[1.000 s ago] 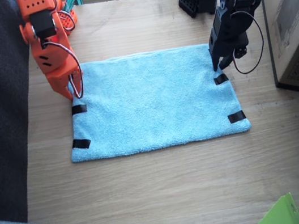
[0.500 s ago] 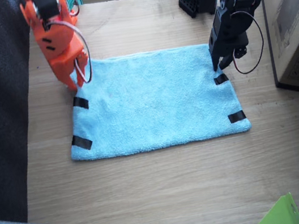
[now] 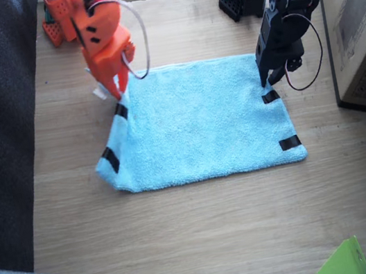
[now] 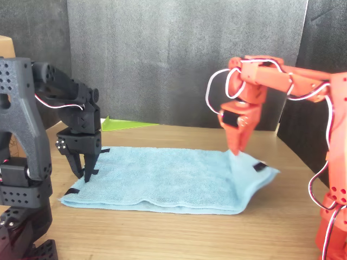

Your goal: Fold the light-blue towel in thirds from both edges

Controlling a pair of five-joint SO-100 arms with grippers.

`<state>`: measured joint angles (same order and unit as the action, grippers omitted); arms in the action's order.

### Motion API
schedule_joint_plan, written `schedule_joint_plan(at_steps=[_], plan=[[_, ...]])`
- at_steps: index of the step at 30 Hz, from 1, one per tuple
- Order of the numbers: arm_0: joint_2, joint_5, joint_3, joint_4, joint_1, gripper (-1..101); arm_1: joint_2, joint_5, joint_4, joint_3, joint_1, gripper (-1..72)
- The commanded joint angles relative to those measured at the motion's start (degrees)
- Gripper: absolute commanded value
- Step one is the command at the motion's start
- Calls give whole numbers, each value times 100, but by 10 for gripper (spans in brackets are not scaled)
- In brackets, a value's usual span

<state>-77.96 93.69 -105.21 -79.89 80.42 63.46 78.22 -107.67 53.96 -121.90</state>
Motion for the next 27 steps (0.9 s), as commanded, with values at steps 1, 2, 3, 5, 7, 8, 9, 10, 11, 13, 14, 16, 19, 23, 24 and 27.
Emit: schedule_joint_plan(at_steps=[1,2,3,5,7,8,9,10,11,13,14,16,19,23,24,27], plan=[[-193,79,0,-26,26,-1,-220,35,-369,-773,-202,0],[-193,79,-9,-26,26,-1,-281,18,-369,-896,-246,0],[-202,79,-9,-26,26,-1,-360,0,-369,-1002,-308,0],[-211,88,-26,-26,35,-1,-492,-18,-369,-1125,-439,0],[-220,88,-35,-18,44,-1,-668,-44,-369,-1257,-580,0],[-220,88,-35,-18,44,-1,-765,-44,-369,-1354,-633,0],[-220,88,-35,-18,44,-1,-861,-70,-369,-1450,-694,0],[-220,88,-35,-18,35,-1,-967,-79,-369,-1564,-756,0],[-220,79,-35,-18,35,-1,-1063,-88,-369,-1696,-826,0],[-237,70,-44,-9,26,-1,-1248,-97,-369,-1951,-949,0],[-237,70,-53,-9,26,-1,-1327,-97,-369,-2057,-1011,0],[-264,70,-79,0,35,-1,-1459,-114,-369,-2232,-1134,0],[-272,70,-88,9,44,-1,-1670,-123,-378,-2496,-1292,-1],[-272,62,-88,18,35,-1,-1934,-158,-378,-2839,-1450,-1],[-272,53,-88,18,35,-1,-1986,-167,-378,-2909,-1485,-1],[-281,44,-88,18,35,-1,-2118,-211,-378,-3138,-1608,-1]])
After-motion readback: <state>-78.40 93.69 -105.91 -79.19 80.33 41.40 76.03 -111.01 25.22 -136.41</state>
